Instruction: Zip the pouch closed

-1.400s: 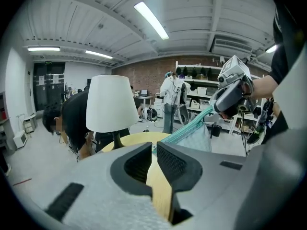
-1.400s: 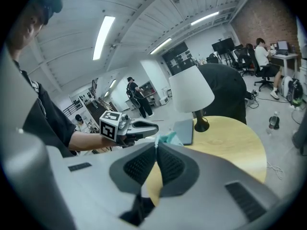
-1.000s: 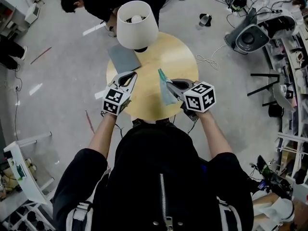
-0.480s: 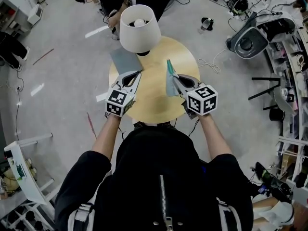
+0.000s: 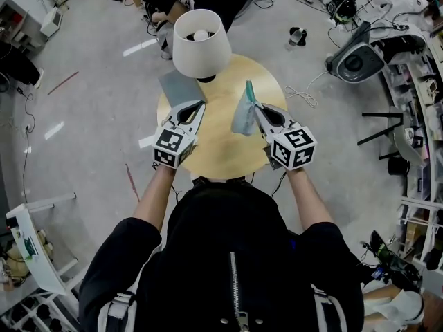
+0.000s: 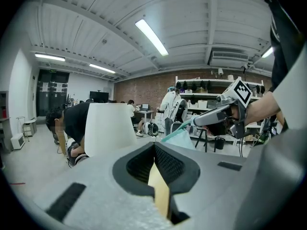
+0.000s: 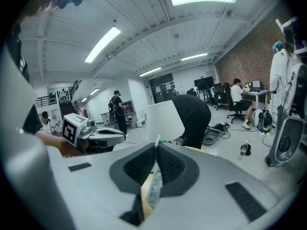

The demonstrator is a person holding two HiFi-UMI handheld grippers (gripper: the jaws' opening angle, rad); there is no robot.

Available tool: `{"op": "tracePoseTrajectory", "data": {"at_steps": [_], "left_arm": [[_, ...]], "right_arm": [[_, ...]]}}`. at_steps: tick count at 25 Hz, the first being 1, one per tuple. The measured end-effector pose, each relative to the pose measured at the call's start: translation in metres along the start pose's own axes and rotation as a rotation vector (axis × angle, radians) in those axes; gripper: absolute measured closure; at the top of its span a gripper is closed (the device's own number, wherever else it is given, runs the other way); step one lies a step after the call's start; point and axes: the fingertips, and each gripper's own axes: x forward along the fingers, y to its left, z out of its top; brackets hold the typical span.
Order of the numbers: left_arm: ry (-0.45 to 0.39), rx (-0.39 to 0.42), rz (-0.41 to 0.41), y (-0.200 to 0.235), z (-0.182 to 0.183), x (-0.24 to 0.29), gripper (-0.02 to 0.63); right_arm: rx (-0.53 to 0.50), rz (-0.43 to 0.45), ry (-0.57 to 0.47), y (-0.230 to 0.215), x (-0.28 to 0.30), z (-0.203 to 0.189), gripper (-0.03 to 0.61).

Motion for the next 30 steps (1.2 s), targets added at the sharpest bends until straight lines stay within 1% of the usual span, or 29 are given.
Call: {"op": "tracePoseTrajectory", "data": {"at_steps": [8, 18, 30], "left_arm": [[-0.013, 0.001, -0.005, -0.001, 0.003, -0.002, 0.612], [-0.007, -0.005, -0.009, 0.002, 0.001, -0.003, 0.612], [-0.004, -0.012, -0.008, 0.000, -0.003, -0.007, 0.612]], "right_arm": [[-0.015, -0.020, -0.020, 0.001, -0.002, 0.000, 0.561], [-0.016, -0.018, -0.012, 0.000, -0.004, 0.001, 0.561], [-0.045, -0.018, -0.003, 0.000, -0.013, -0.002, 0.561]]}}
